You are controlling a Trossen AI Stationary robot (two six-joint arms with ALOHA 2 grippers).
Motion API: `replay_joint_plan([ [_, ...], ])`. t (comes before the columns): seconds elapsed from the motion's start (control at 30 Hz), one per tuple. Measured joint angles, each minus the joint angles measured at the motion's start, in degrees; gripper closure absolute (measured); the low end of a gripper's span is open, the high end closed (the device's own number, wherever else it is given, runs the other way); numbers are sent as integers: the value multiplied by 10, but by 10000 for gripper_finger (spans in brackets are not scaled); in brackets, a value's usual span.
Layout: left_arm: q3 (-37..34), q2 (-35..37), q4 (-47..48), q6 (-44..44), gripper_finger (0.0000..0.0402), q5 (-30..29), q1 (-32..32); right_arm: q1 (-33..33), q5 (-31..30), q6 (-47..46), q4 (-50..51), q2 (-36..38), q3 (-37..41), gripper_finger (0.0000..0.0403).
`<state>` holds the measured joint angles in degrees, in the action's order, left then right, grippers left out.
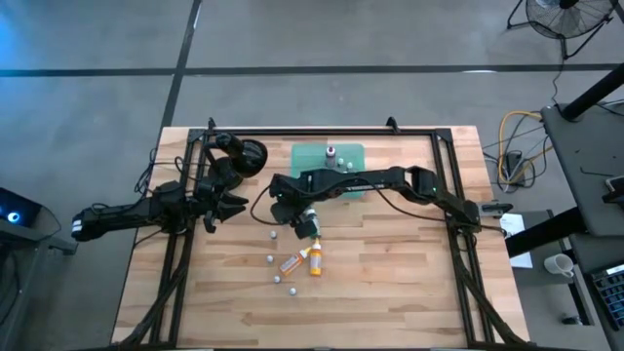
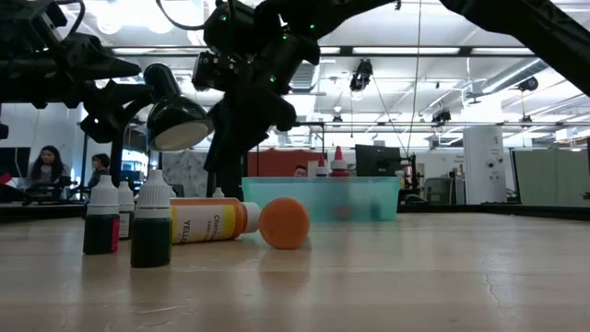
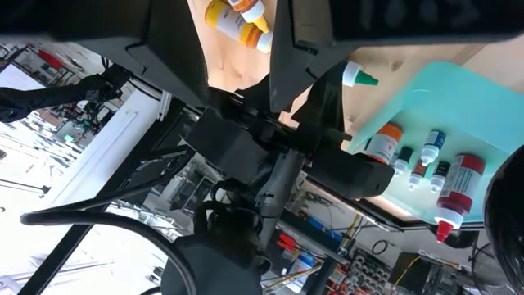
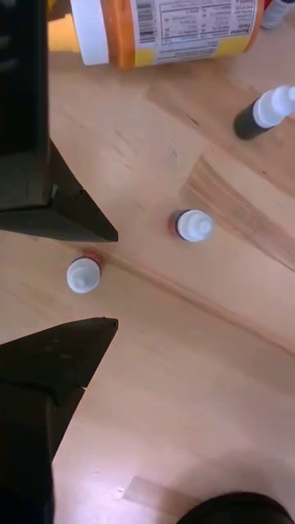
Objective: Pick & Place food coloring
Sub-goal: Put the top left small red food coloring bottle into the bin
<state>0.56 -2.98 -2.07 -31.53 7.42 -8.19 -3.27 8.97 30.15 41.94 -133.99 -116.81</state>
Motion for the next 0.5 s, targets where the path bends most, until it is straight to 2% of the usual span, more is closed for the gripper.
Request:
replay_joint_plan([
  [0.27,0,0,0,0,296,0,0,-4,-5,30,-39,-1,44,250],
  [0.37,0,0,0,0,296,0,0,-4,-36,16,-40,-1,42,250],
  [0.5,0,0,0,0,296,0,0,-4,-40,17,-44,-1,39,250],
])
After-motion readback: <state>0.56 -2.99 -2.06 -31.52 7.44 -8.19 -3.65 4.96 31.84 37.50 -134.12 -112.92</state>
